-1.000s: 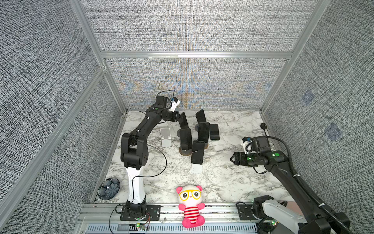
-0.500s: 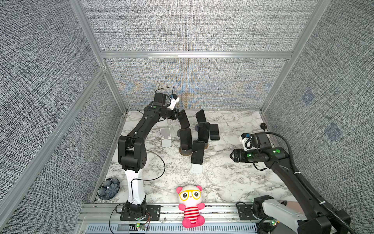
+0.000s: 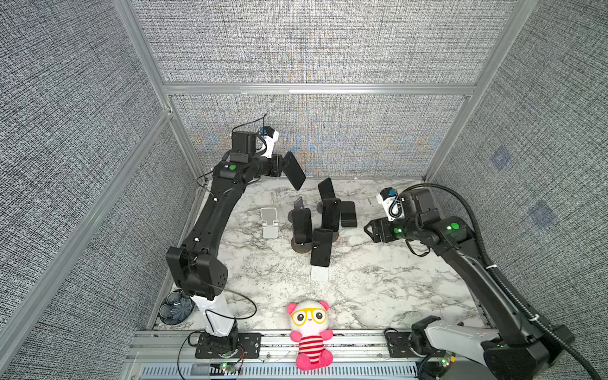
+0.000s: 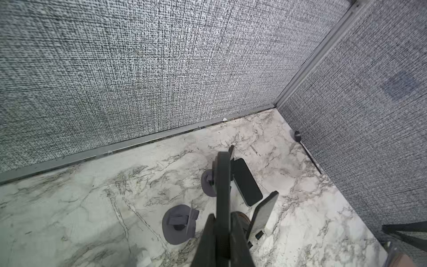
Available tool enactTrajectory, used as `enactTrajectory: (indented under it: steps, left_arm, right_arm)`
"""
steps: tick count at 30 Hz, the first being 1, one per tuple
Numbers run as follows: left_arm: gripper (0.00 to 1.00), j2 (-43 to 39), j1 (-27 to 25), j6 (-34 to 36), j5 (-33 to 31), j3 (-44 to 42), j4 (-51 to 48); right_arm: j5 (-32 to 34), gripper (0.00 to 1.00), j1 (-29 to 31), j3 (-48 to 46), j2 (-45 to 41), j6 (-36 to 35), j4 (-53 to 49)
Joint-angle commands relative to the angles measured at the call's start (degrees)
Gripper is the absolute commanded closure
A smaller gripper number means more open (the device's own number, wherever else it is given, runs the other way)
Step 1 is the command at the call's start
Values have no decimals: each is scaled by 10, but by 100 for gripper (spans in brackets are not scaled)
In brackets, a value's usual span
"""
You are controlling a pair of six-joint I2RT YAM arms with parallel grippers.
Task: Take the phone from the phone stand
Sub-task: 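Carry the phone with the left gripper toward the right gripper while the right gripper approaches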
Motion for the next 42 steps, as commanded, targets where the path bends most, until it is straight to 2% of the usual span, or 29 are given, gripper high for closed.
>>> enactTrajectory:
  steps: [1,7,13,18,24,34,42]
  left_arm:
    - [100,-47,0,-74,16,-40,4]
    - [100,-114,0,-154,103,-143,34]
    - [99,-133,-2,-198,205,-224,59]
    - [99,-135,-10,-193,269,-254,57]
    - [99,-134,-15,-199,323,-282,62]
    - [99,-133,-16,-202,329,-290,66]
    - [99,-133,-15,-212,328,-302,78]
  right_arm:
    - [28,18,29,43,16,-39,-11]
    - [25,18,97,152,81,-102,-48]
    - [13,13,159,242,168,-167,-74]
    - [-27,6,184,295,233,-219,-74]
    - [-62,2,185,360,306,-223,-108]
    - [-41,3,186,366,347,-193,-84]
    - [-31,16,189,334,341,-167,-23]
